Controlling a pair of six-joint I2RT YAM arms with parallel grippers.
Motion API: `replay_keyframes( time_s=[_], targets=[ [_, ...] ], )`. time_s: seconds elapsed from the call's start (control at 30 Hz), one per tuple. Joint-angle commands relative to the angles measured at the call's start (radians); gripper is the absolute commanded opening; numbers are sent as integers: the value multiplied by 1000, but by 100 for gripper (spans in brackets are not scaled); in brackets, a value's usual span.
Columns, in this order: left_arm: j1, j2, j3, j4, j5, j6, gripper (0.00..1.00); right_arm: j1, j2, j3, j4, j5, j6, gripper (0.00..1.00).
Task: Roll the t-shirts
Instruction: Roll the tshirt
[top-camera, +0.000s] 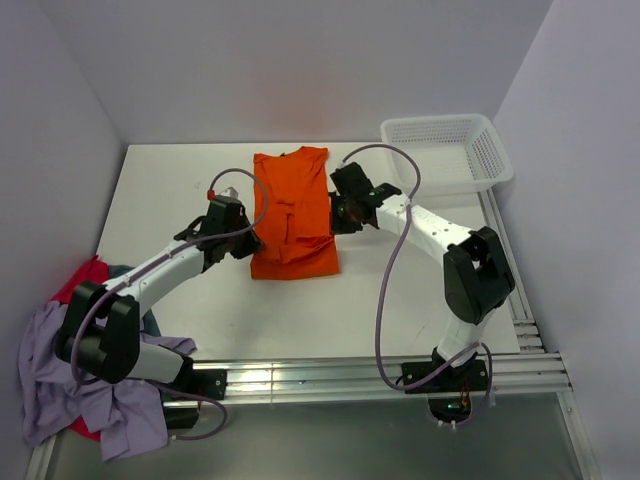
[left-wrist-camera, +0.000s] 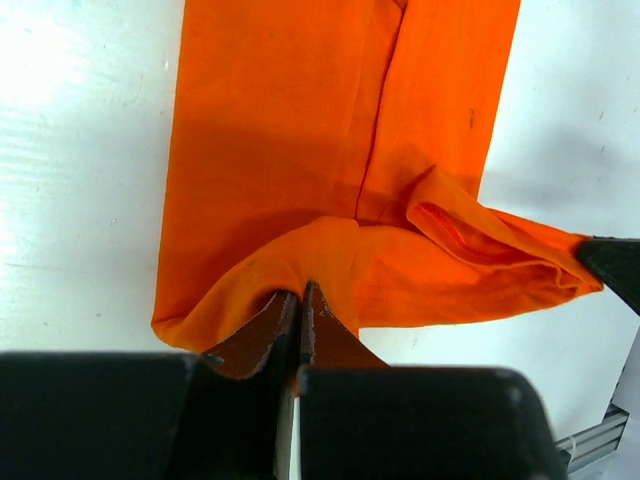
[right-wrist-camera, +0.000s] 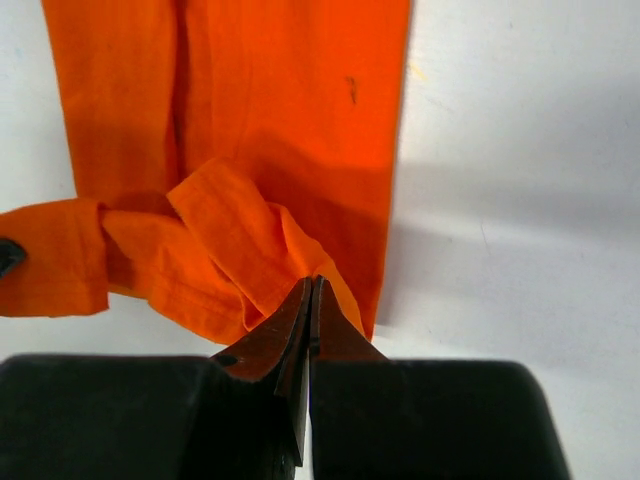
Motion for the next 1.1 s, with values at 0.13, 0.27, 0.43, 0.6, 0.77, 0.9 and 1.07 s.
replay_keyframes(
  time_s=[0.13, 0.27, 0.43, 0.6, 0.77, 0.9, 1.07],
  targets=[
    [6, -2, 50, 80, -6, 5, 7, -12, 16, 70, 17, -54, -37, 0],
    [8, -23, 33, 102, -20, -4, 7, -12, 2, 75, 12, -22, -36, 0],
    [20, 21, 35, 160, -26, 7, 7, -29, 63, 124, 20, -47, -23, 0],
    [40, 64, 27, 219, -61, 8, 32, -49, 145, 173, 32, -28, -2, 21],
    [94, 134, 18, 237, -38, 7, 66, -99, 197, 219, 29, -80, 23, 36],
    [161, 136, -24, 239, 5, 10, 79, -108, 134, 132, 66, -61, 26, 39],
    [207, 58, -60, 229, 11, 30, 84, -110, 12, -38, 133, -74, 18, 38]
  ],
)
